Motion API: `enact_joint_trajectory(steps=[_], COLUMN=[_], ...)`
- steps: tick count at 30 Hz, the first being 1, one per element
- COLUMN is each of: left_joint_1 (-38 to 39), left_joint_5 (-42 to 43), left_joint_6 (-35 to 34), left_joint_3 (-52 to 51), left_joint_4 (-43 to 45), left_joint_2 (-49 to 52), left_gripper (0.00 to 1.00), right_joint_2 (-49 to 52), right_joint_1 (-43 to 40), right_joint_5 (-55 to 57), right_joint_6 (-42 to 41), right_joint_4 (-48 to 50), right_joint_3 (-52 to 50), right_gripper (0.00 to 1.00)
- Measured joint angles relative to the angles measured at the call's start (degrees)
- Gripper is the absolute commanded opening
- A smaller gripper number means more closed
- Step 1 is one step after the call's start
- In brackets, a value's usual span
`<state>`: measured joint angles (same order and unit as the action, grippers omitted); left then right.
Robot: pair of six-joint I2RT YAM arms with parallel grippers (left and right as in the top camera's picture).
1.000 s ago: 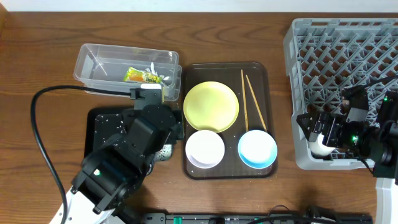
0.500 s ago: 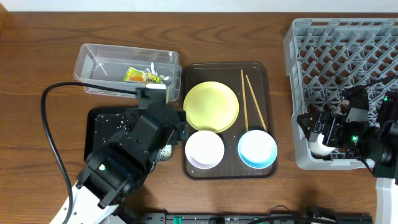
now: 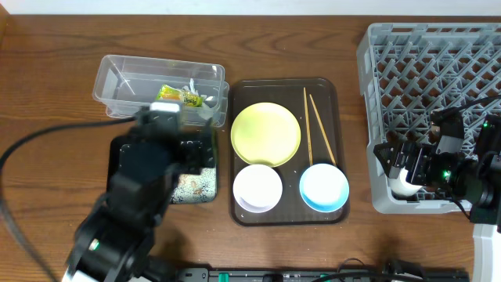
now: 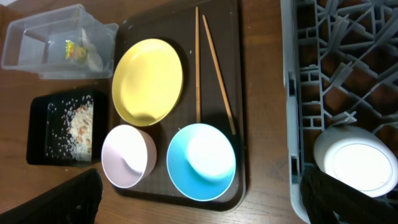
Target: Sort waste into correct bins and load items into the dishwasher rack
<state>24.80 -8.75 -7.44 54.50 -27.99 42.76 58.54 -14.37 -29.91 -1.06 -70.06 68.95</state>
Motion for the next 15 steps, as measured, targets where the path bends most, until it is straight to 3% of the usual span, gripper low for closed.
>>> enact_joint_trajectory(steps=[6,11,15], left_joint_1=[-5.4,-5.51,-5.09], left_joint_5=[6.23,7.8,8.46], left_joint_6=[9.14,11.69,12.26], left_joint_3=[-8.2,-16.48,-24.65], left_joint_4=[1.16,3.37,11.26], left_joint_2=[-12.35,-20.87,-25.9], left_gripper=[0.95,0.96,0.96], right_joint_2=[0.0,0.0,0.0], right_joint_1=[0.0,0.0,0.0], right_joint_5=[-0.02,-0.02,0.0], right_joint_6=[0.0,-0.02,-0.02], right_joint_4=[0.0,0.0,0.0], right_joint_3=[0.0,0.0,0.0], right_gripper=[0.99,0.99,0.99])
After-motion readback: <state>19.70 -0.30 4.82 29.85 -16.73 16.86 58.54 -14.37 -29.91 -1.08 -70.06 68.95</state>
